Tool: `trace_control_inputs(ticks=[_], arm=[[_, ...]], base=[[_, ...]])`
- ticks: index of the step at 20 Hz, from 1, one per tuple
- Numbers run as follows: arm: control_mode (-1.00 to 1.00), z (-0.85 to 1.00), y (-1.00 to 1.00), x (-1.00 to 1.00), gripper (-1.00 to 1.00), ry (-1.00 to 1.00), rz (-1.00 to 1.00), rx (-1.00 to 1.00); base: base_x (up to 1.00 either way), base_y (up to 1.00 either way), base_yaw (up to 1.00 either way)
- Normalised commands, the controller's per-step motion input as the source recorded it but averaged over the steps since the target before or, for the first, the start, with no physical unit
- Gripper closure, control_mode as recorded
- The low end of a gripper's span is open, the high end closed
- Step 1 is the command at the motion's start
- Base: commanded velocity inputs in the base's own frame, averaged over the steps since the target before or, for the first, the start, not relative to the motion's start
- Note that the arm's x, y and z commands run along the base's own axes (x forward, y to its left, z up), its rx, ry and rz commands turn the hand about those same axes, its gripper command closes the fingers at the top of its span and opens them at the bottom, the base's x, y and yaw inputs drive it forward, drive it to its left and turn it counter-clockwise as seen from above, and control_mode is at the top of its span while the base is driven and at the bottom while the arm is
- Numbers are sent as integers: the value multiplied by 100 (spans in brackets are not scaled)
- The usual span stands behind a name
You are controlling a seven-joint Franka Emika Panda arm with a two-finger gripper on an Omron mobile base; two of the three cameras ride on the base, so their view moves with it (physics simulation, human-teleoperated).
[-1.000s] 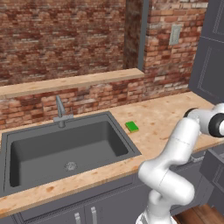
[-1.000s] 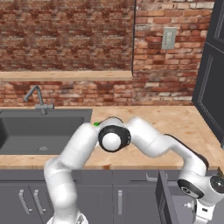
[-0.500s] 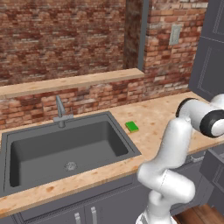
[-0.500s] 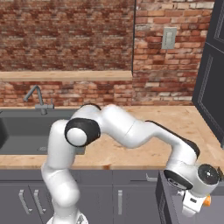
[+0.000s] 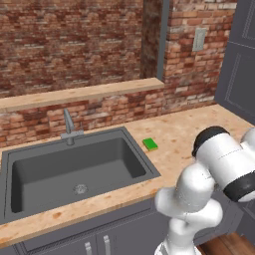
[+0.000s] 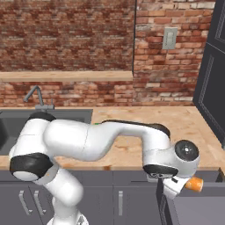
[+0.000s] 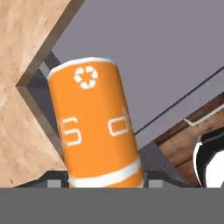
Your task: Restock the sink supplies by placing the sponge and soap dispenser on the counter and next to the sink. Make sure the soap dispenser is upright.
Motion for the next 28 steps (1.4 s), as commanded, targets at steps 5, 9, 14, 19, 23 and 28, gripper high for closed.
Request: trace_control_inputs(ticks=[5, 9, 14, 19, 23, 28], arm=[[-100, 99, 76, -1, 100, 0, -12, -1], [-100, 87, 90, 0, 100, 1, -2, 0], [-100, 70, 93, 0, 100, 7, 0, 0], [-100, 41, 86, 0, 100, 11, 2, 4], [-100, 17, 70, 0, 100, 6, 8, 13], [-100, 9, 56, 0, 100, 3, 12, 16]], base=[[0, 0, 0], [0, 0, 0], [0, 0, 0], [0, 0, 0], [0, 0, 0], [0, 0, 0]])
